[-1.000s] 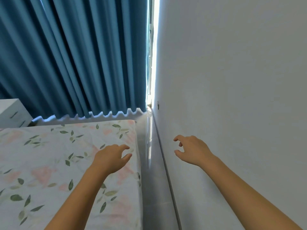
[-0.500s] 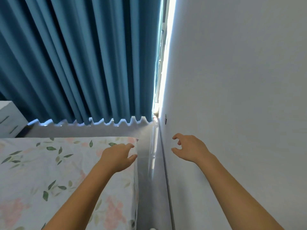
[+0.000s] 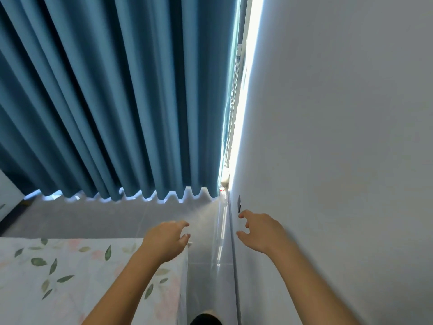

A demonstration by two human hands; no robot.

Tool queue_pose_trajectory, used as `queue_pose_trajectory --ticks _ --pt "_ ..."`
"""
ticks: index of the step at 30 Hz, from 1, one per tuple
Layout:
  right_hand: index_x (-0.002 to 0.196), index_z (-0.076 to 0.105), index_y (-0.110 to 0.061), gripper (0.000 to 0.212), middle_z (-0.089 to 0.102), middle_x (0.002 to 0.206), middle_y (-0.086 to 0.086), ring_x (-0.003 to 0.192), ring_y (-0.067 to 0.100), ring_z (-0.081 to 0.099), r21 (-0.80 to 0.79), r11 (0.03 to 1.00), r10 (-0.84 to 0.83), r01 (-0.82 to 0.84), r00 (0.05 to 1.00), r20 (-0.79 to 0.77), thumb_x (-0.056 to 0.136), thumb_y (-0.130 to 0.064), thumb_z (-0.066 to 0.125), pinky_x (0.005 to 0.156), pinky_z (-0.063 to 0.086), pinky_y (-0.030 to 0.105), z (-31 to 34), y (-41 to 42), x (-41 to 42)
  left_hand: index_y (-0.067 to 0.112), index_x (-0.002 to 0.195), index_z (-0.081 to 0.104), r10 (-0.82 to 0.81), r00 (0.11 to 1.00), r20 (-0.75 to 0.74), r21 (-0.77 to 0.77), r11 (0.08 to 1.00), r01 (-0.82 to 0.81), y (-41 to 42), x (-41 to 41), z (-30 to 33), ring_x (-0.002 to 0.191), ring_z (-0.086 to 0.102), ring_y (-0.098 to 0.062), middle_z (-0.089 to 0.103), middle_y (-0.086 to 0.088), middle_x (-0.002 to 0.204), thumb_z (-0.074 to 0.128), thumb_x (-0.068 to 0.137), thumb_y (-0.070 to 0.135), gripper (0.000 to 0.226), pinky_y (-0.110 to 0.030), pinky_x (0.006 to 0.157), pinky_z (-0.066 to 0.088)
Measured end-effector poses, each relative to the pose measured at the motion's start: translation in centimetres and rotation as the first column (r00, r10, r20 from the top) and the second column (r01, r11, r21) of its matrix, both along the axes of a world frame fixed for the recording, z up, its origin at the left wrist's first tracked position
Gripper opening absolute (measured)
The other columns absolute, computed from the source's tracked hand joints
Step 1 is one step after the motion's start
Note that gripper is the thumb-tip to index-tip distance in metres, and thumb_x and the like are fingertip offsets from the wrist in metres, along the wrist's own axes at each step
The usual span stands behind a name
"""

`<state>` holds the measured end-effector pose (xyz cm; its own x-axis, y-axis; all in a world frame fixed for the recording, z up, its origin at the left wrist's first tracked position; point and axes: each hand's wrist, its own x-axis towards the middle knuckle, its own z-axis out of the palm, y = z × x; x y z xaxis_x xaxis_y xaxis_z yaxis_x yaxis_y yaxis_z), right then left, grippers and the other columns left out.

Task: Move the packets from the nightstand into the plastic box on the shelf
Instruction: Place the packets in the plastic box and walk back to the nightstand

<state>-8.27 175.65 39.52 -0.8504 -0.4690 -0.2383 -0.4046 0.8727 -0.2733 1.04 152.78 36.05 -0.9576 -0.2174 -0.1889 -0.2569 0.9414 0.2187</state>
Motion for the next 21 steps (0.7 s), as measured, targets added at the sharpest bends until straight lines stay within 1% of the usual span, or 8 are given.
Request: queue_pose_trajectory --ticks 2,5,9,11,12,15,18,21 --pt "0.141 0.04 -0.029 0.052 0.063 0.125 0.0 0.118 0.022 0.056 -0.011 1.0 -0.007 0.007 1.0 -0.004 0.092 -0.042 0.052 0.098 0.047 0.037 -0.4 -0.9 -2.9 0.031 0.142 0.044 -0.017 1.0 0.006 -0.008 1.0 0.017 -1.1 -3.5 -0.2 0.123 0.055 -0.017 0.058 0.004 0.137 0.042 0.099 0.044 0.045 -0.035 0.096 0.049" --pt "0.14 0.041 -0.03 0.051 0.062 0.125 0.0 0.117 0.021 0.057 -0.015 1.0 -0.022 0.023 1.0 0.012 0.091 -0.043 0.053 0.097 0.047 0.037 -1.0 -2.5 -7.2 0.033 0.14 0.045 -0.048 0.999 0.013 -0.011 0.999 0.048 -2.6 -9.0 -0.8 0.122 0.055 -0.015 0.06 0.005 0.133 0.042 0.098 0.045 0.044 -0.033 0.093 0.049" --pt "0.136 0.046 -0.029 0.048 0.063 0.124 -0.002 0.115 0.022 0.057 0.007 1.0 -0.003 0.003 1.0 0.001 0.09 -0.04 0.055 0.097 0.047 0.036 -1.0 -6.7 -15.8 0.035 0.138 0.047 -0.066 0.998 0.016 0.012 0.998 0.066 -6.5 -17.4 -1.4 0.119 0.056 -0.013 0.063 0.006 0.127 0.043 0.098 0.044 0.041 -0.031 0.088 0.048" --pt "0.135 0.047 -0.029 0.047 0.063 0.124 -0.002 0.115 0.022 0.057 0.015 1.0 0.026 -0.025 0.999 -0.031 0.09 -0.039 0.055 0.095 0.046 0.034 -0.5 -10.0 -20.6 0.037 0.138 0.046 -0.026 1.0 0.001 0.007 1.0 0.026 -9.8 -21.3 -1.4 0.117 0.057 -0.013 0.062 0.006 0.126 0.042 0.098 0.044 0.04 -0.029 0.084 0.046" --pt "0.135 0.047 -0.029 0.046 0.062 0.124 -0.002 0.116 0.022 0.056 0.023 0.999 0.046 -0.045 0.998 -0.036 0.09 -0.038 0.055 0.094 0.044 0.033 -0.1 -11.8 -22.9 0.037 0.137 0.046 -0.002 1.0 0.001 0.012 1.0 0.002 -11.6 -23.1 -1.2 0.116 0.056 -0.013 0.06 0.006 0.126 0.041 0.098 0.044 0.04 -0.029 0.084 0.046" --pt "0.132 0.049 -0.031 0.042 0.062 0.124 -0.003 0.116 0.022 0.055 0.034 0.993 0.113 -0.111 0.992 -0.062 0.09 -0.036 0.053 0.094 0.042 0.032 1.1 -17.5 -29.2 0.035 0.137 0.046 0.084 0.996 0.008 0.023 0.996 -0.085 -17.2 -27.3 -0.4 0.117 0.054 -0.014 0.058 0.009 0.127 0.04 0.099 0.043 0.04 -0.03 0.089 0.047" --pt "0.133 0.048 -0.031 0.042 0.063 0.123 -0.006 0.118 0.021 0.054 0.017 0.987 0.16 -0.16 0.984 -0.072 0.091 -0.037 0.052 0.096 0.041 0.033 1.4 -22.4 -34.1 0.035 0.137 0.045 0.156 0.988 0.001 -0.016 0.988 -0.156 -22.1 -31.0 0.7 0.12 0.052 -0.013 0.056 0.011 0.128 0.038 0.099 0.043 0.04 -0.029 0.089 0.044" --pt "0.131 0.049 -0.032 0.042 0.064 0.119 -0.007 0.115 0.02 0.055 0.012 0.983 0.185 -0.185 0.982 -0.047 0.089 -0.037 0.052 0.097 0.044 0.035 0.8 -26.3 -37.9 0.035 0.138 0.044 0.198 0.98 0.009 -0.01 0.98 -0.198 -25.4 -34.7 1.2 0.121 0.051 -0.011 0.056 0.012 0.129 0.038 0.099 0.045 0.041 -0.03 0.09 0.047"
